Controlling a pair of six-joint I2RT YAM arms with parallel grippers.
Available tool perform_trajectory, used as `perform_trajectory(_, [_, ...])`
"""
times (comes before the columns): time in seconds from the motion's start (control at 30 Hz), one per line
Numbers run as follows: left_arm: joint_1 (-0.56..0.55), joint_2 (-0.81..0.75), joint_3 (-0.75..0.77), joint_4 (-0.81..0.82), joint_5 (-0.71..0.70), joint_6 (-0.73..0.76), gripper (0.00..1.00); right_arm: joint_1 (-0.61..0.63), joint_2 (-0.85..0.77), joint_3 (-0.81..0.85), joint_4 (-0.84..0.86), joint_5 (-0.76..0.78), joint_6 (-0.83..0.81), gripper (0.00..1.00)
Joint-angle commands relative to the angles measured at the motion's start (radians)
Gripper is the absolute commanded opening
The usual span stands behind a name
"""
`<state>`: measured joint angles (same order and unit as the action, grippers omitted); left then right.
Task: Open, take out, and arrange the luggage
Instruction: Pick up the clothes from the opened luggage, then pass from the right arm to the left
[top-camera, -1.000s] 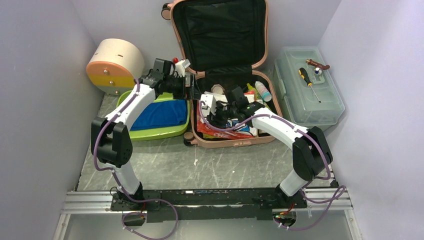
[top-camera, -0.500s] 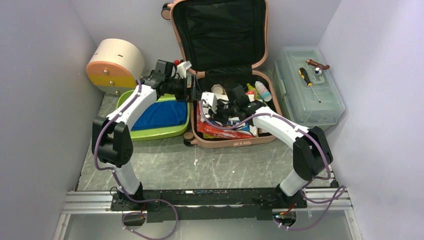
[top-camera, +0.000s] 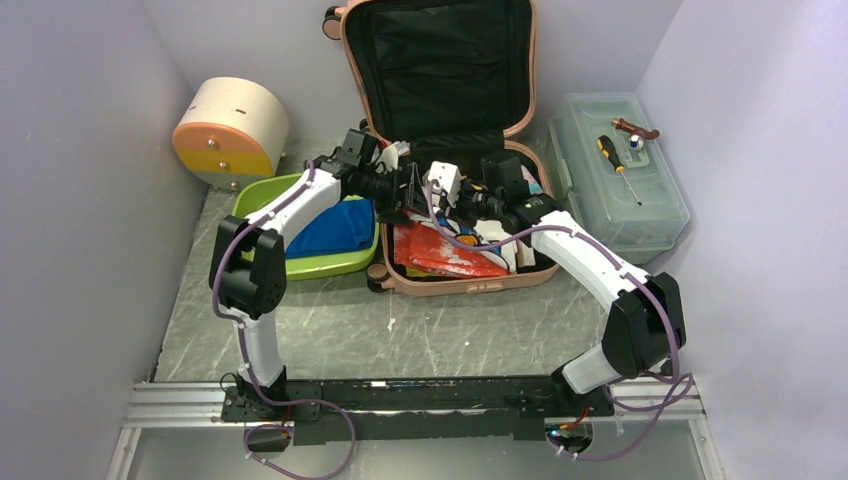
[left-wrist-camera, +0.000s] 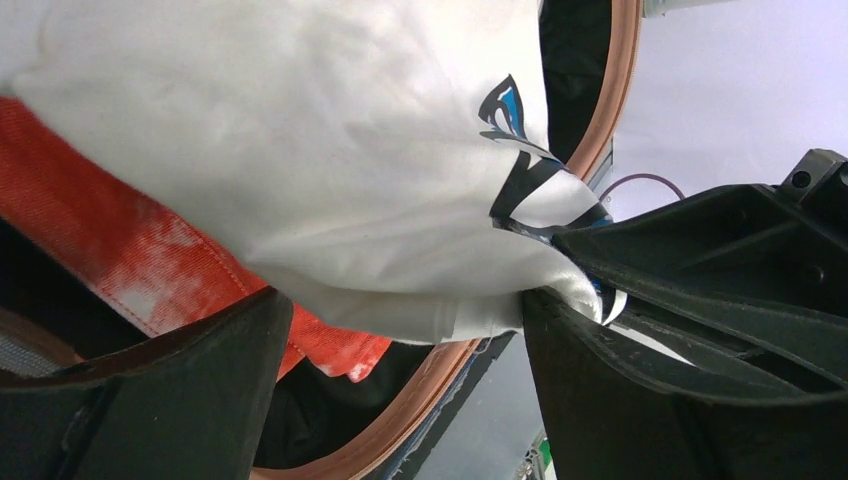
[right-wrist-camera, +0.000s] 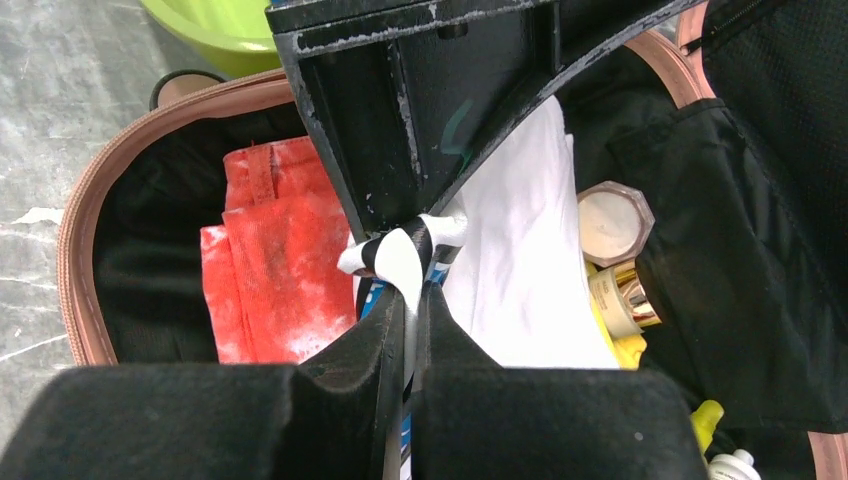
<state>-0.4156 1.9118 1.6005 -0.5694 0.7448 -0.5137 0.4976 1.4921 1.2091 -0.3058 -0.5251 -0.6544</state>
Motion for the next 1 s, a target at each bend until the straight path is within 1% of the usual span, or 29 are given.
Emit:
perform_trajectory(0.0, [-0.009,0.014,0.046,-0.027,0.005,-0.039,0.91,-0.007,-0.04,-0.001,0.038,0.0,-0.012,0.0])
perform_trajectory(0.23, [-0.008,0.005,0.027,-0.009,-0.019,-0.1,0.95,-0.011,-0.047,-0.003,0.04,-0.004,-0.014,0.0])
perform_trajectory(0.3, [-0.003,-0.008,0.0,0.018,-0.036,-0.138,0.96,-0.01,-0.048,-0.008,0.041,-0.006,-0.014,0.0])
perform_trajectory(0.4, [0.014,-0.017,-0.029,0.062,-0.018,-0.198,0.99,-0.012,-0.048,-0.013,0.044,-0.015,-0.017,0.0])
perform_trajectory(0.5, [0.023,-0.017,-0.041,0.086,-0.015,-0.258,1.0,-0.012,-0.037,-0.007,0.036,-0.023,-0.019,0.0])
perform_trajectory(0.77, [0.064,-0.007,-0.103,0.191,0.051,-0.385,0.99,-0.011,-0.028,-0.014,0.033,-0.036,-0.028,0.0])
perform_trajectory(0.97, [0.092,-0.005,-0.139,0.286,0.133,-0.458,1.0,-0.011,-0.017,-0.017,0.032,-0.036,-0.031,0.0])
